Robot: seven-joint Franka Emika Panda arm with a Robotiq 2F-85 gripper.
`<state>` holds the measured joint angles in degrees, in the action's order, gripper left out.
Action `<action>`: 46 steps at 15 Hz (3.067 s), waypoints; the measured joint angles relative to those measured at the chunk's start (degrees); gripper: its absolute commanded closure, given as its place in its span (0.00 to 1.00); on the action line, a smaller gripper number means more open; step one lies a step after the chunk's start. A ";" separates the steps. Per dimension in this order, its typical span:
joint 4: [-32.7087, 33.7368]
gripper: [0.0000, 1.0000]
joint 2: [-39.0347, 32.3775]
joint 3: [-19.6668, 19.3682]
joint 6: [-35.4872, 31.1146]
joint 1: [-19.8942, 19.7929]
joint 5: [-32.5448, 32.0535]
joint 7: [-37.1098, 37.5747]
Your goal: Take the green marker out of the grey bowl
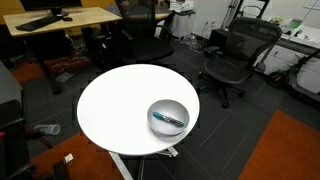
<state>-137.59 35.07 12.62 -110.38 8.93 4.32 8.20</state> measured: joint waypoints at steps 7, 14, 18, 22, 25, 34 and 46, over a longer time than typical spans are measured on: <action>-0.12 0.00 -1.69 -3.91 0.00 -4.31 -2.02 0.00; 0.37 0.00 -5.40 -8.22 0.00 -9.20 -3.03 0.07; 1.66 0.00 -7.91 -10.47 0.00 -11.52 -3.36 0.11; 3.87 0.00 -11.24 -12.13 -0.02 -13.36 -3.46 1.39; 6.12 0.00 -14.41 -12.71 -0.31 -15.03 -4.84 5.42; 12.26 0.00 -26.20 -14.01 -6.58 -18.28 -8.58 25.77; 17.61 0.00 -41.28 -18.60 -18.44 -18.02 -12.12 44.00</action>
<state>-119.98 -6.22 -5.98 -128.81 -9.08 -7.81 52.21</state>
